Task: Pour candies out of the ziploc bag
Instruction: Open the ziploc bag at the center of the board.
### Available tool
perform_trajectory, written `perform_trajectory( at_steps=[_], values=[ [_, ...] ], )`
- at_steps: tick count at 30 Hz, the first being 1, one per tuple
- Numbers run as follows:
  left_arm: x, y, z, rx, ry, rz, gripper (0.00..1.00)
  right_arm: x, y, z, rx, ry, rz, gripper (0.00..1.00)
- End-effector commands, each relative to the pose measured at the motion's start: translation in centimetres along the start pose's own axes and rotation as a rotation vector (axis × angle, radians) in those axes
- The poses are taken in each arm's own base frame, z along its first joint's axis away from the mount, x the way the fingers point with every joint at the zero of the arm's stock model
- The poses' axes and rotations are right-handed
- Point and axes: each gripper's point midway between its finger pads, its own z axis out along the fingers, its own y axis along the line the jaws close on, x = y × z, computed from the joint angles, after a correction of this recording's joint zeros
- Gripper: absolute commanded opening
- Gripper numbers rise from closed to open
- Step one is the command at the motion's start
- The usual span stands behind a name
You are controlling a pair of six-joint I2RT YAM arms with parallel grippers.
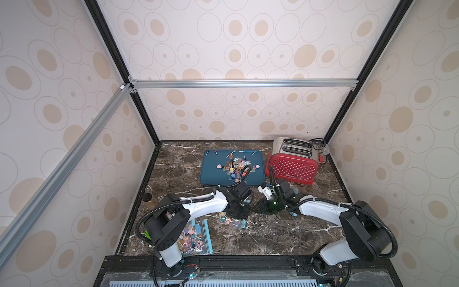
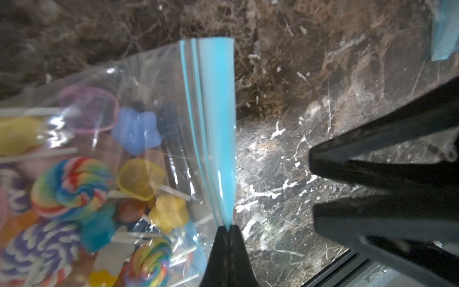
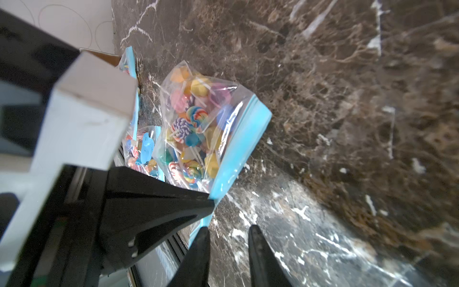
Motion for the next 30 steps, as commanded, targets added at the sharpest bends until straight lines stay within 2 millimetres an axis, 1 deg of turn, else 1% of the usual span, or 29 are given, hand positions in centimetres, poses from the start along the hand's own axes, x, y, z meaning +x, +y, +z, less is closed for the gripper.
perform_trajectory(
  at_steps=[1, 7, 11, 30],
  values=[
    [-0.9, -0.9, 0.3, 0.056, -0.028, 0.017, 0.0, 0.0, -0.1, 0.8, -0.024, 0.01, 0.015, 0.29],
    [-1.2, -0.7, -0.1, 0.056, -0.043, 0.01, 0.0, 0.2, -1.1, 2.0, 0.012, 0.04, 0.037, 0.28],
    [-1.3, -0.5, -0.2, 0.056, -0.049, 0.004, 0.0, 0.3, -1.4, 2.7, 0.027, 0.053, 0.038, 0.27],
    [-1.3, -0.5, -0.4, 0.06, -0.051, 0.0, 0.0, -0.3, -1.7, 3.7, 0.044, 0.064, 0.05, 0.27]
  ],
)
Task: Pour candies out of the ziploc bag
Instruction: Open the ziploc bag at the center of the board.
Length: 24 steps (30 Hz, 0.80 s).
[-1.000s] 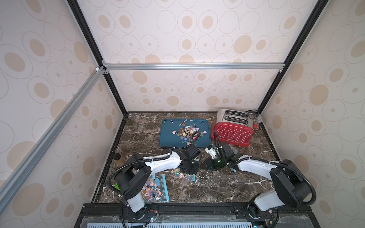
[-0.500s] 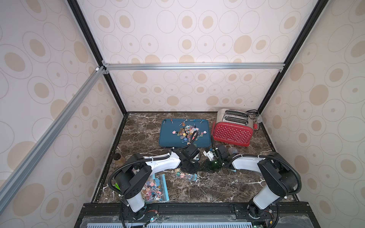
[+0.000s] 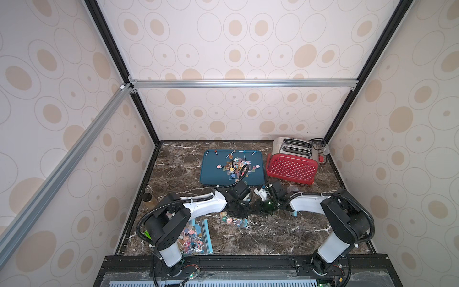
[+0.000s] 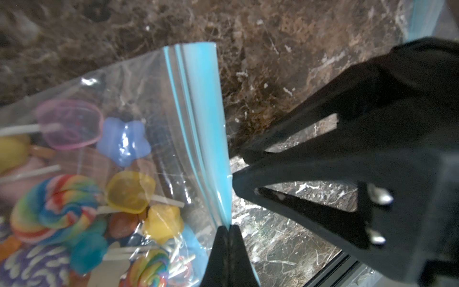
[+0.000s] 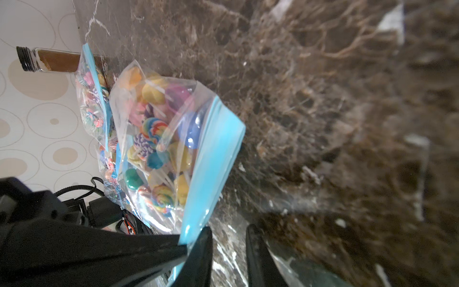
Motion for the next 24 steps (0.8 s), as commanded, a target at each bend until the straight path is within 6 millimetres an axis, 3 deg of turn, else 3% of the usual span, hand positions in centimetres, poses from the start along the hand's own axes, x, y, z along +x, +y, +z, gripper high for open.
perform_trajectory(
  at_steps=[1, 24],
  values=[
    [-0.5, -0.2, -0.6, 0.014, -0.024, 0.006, 0.0, -0.4, 0.4, 0.4, -0.002, 0.0, -0.002, 0.27],
    [-0.2, 0.2, -0.5, 0.004, -0.018, -0.003, 0.0, -1.0, 2.0, 0.3, -0.056, -0.019, -0.027, 0.27]
  ],
)
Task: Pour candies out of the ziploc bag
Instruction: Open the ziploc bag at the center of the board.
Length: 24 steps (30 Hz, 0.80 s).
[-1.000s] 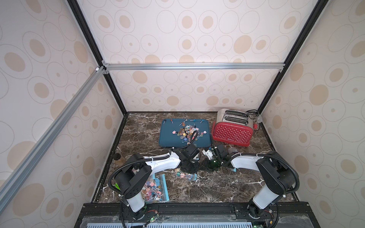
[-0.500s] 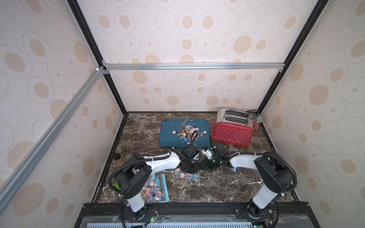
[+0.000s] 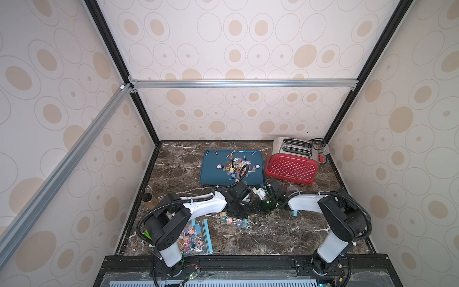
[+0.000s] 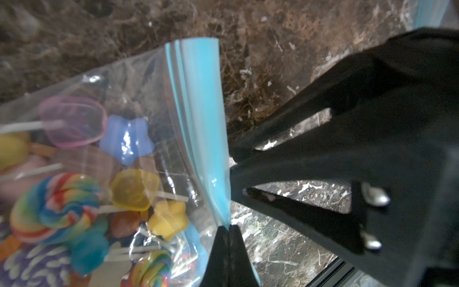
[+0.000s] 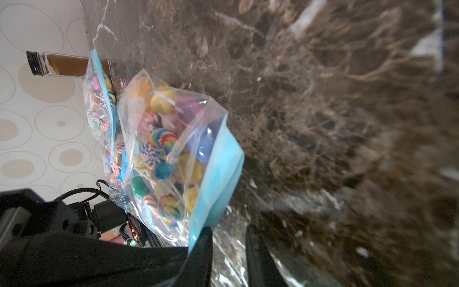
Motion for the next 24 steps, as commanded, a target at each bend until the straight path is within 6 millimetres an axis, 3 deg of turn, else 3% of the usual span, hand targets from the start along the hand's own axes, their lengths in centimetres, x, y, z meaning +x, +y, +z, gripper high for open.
perform_trajectory(
  at_steps=[1, 6, 14, 24],
  values=[
    [-0.3, 0.0, -0.7, 0.007, -0.021, 0.0, 0.0, -0.6, 1.3, -0.2, -0.033, -0.012, -0.021, 0.27],
    [-0.4, -0.1, -0.8, 0.005, -0.024, -0.001, 0.0, -0.5, 1.4, 0.2, -0.046, -0.005, -0.017, 0.27],
    [-0.4, 0.1, -0.9, -0.007, -0.026, 0.001, 0.21, -0.5, 1.8, 0.4, -0.051, -0.002, -0.026, 0.27],
    [-0.4, 0.4, -1.2, -0.021, -0.031, 0.002, 0.28, -0.2, 1.7, 1.5, -0.042, 0.017, -0.023, 0.27]
  ],
)
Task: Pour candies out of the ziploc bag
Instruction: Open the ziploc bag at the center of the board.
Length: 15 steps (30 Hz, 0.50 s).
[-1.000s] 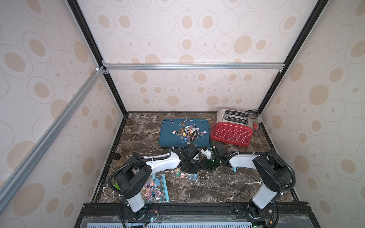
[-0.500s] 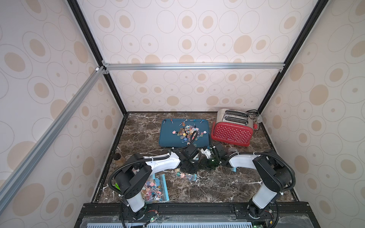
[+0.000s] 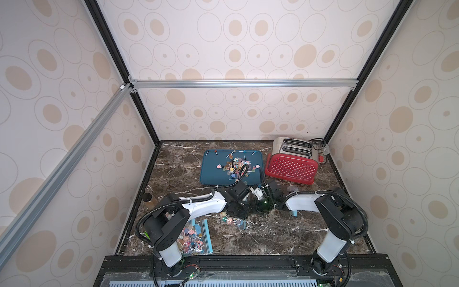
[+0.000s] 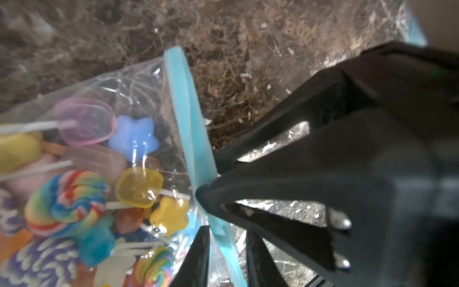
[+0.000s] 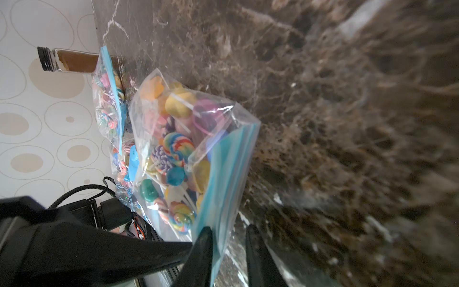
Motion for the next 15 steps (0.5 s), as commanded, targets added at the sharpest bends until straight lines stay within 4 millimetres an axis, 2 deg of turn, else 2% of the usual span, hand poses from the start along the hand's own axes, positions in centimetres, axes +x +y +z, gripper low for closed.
perform_trajectory(
  at_steps=[1, 7, 15],
  values=[
    [-0.28, 0.31, -0.86, -0.015, -0.02, 0.004, 0.28, -0.27, 0.64, 0.52, -0.008, 0.004, -0.009, 0.26],
    [-0.22, 0.5, -1.13, -0.025, -0.024, 0.005, 0.28, -0.28, 0.58, 0.73, 0.0, 0.007, -0.009, 0.19],
    [0.08, 0.87, -1.38, -0.042, -0.022, 0.008, 0.29, -0.37, 0.37, 0.86, 0.011, 0.004, -0.004, 0.17]
  ],
)
